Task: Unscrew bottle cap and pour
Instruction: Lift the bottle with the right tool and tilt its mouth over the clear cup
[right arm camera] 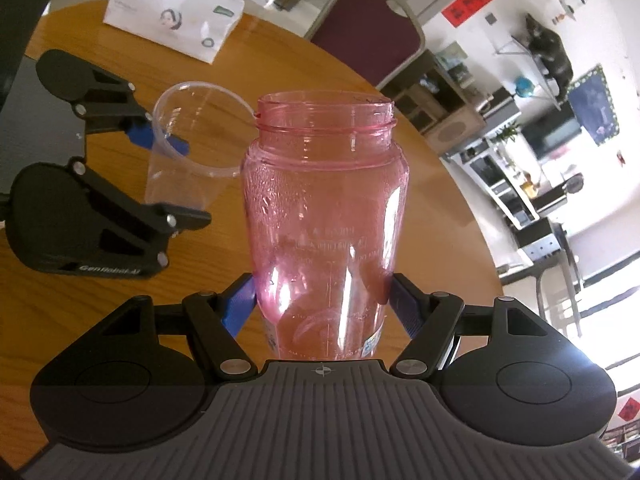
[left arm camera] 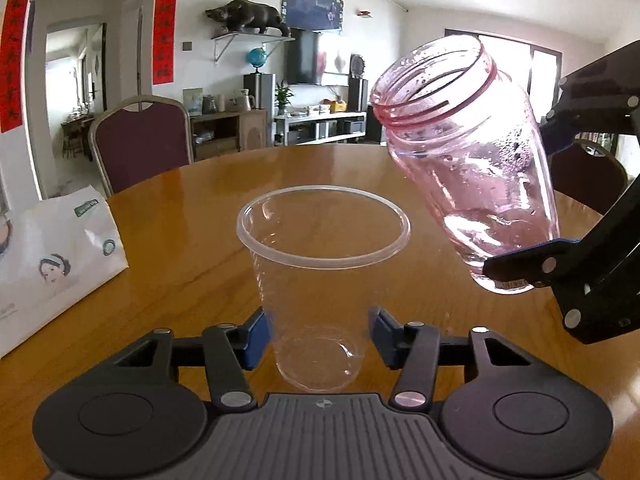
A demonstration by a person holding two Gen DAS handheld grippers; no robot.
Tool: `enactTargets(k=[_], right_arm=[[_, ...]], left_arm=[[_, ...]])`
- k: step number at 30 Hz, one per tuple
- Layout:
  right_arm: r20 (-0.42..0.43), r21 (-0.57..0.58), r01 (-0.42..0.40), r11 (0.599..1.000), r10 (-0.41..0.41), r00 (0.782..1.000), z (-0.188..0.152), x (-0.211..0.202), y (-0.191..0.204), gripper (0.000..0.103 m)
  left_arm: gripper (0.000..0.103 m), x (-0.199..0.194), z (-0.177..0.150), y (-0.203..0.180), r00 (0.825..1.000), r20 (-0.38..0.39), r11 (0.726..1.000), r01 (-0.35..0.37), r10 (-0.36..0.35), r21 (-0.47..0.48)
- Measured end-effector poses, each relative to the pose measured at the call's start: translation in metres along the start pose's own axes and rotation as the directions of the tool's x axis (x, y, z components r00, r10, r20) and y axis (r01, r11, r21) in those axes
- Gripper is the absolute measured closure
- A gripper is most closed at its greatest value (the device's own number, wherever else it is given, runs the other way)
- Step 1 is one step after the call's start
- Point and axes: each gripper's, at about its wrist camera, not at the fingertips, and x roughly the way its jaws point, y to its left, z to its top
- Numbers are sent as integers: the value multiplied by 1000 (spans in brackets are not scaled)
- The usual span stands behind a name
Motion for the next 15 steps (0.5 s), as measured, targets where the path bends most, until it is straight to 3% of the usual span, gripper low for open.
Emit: enactTargets(k=[8,11,15], right_arm=[[-16,-120,59,991,-62,998,4,3,5,30],[-17,-202,101,974,-107,994,8,6,8,30],[-6,-355,164,920,-177,984,10,11,17,30]], left_arm=[[60,-1,1,-3,999,18,999,32,-32,12],[60,-1,1,-5,999,16,999,32,-33,17],[60,-1,1,-3,999,13,999,35,-35,20]])
